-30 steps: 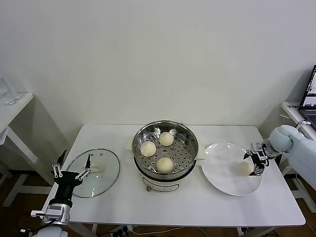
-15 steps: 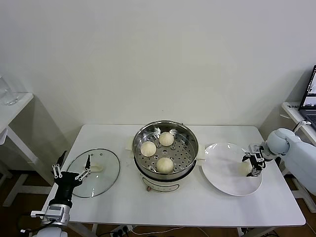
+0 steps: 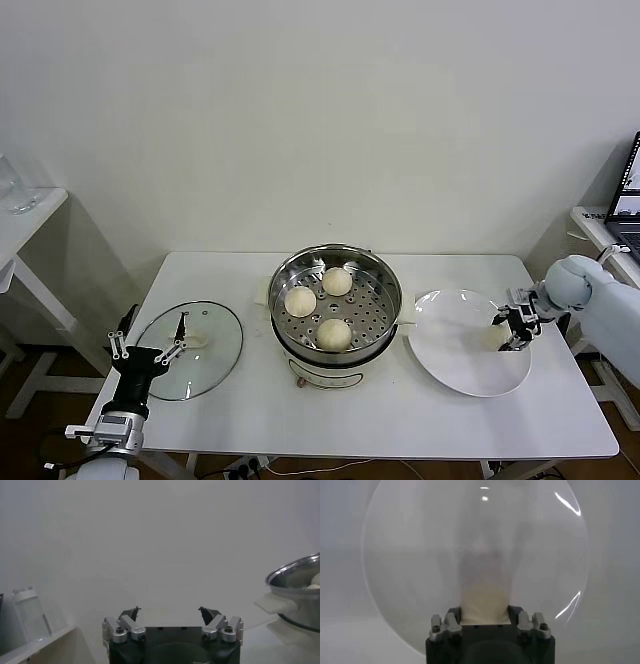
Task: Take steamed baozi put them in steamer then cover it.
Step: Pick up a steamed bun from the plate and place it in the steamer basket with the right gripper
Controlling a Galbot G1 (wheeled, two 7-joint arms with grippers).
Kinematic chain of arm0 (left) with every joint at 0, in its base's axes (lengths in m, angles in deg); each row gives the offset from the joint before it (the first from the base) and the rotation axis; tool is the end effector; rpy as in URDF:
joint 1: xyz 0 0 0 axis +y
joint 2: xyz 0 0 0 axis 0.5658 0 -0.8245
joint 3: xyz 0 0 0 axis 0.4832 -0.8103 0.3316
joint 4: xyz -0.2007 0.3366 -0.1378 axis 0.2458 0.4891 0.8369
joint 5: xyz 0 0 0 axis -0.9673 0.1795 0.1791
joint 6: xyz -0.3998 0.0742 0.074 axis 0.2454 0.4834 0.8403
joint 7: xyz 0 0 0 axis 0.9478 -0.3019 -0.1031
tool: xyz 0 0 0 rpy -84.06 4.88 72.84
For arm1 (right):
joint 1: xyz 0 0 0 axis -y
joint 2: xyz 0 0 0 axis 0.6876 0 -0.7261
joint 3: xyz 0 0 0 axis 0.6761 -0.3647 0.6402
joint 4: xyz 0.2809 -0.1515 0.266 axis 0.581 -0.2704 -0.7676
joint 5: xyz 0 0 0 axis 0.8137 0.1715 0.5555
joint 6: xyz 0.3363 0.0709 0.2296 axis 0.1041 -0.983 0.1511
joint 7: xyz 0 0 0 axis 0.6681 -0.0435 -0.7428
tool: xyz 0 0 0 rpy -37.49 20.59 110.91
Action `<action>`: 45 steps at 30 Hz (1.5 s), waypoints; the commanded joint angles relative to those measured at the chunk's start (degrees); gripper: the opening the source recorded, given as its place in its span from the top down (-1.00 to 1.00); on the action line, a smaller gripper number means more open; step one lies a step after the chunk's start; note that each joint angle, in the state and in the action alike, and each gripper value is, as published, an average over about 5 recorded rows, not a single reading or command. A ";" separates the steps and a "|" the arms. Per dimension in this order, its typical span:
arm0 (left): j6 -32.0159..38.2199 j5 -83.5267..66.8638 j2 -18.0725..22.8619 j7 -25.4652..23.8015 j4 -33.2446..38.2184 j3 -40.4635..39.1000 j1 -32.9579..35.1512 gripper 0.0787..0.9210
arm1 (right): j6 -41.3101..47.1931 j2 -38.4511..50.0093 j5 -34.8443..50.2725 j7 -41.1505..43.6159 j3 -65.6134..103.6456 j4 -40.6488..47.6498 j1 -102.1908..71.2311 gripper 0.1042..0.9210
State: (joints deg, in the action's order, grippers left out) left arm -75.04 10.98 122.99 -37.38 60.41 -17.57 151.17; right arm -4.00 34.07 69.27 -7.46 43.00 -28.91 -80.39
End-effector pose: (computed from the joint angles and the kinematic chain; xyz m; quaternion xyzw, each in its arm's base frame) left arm 0.2164 0.1123 -0.3593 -0.0165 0.9819 0.1853 0.0345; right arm 0.5885 -0.3203 -0.2426 0.4612 -0.5803 0.5143 0.4313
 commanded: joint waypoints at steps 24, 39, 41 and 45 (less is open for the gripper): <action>0.17 -2.17 -1.04 -0.51 1.57 0.81 -0.68 -0.77 | 25.81 -8.74 45.74 0.85 -53.33 -35.03 63.37 -0.34; -0.14 -3.17 -1.68 -0.80 0.79 2.84 -0.81 -0.77 | 25.05 -24.39 36.20 0.65 -45.56 -18.74 45.49 -0.36; -0.13 -3.30 -1.71 -0.86 0.59 3.06 -0.88 -0.77 | 24.79 -25.37 35.31 0.44 -45.40 -17.52 44.40 -0.36; -0.08 -3.40 -1.67 -0.97 0.22 3.10 -1.03 -0.77 | 24.56 -26.73 34.45 0.17 -45.04 -15.55 42.75 -0.36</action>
State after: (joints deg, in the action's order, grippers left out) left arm -75.14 7.75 121.34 -38.25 60.95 -14.87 150.25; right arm 19.96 14.70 106.21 -6.96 -2.74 -50.75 -32.52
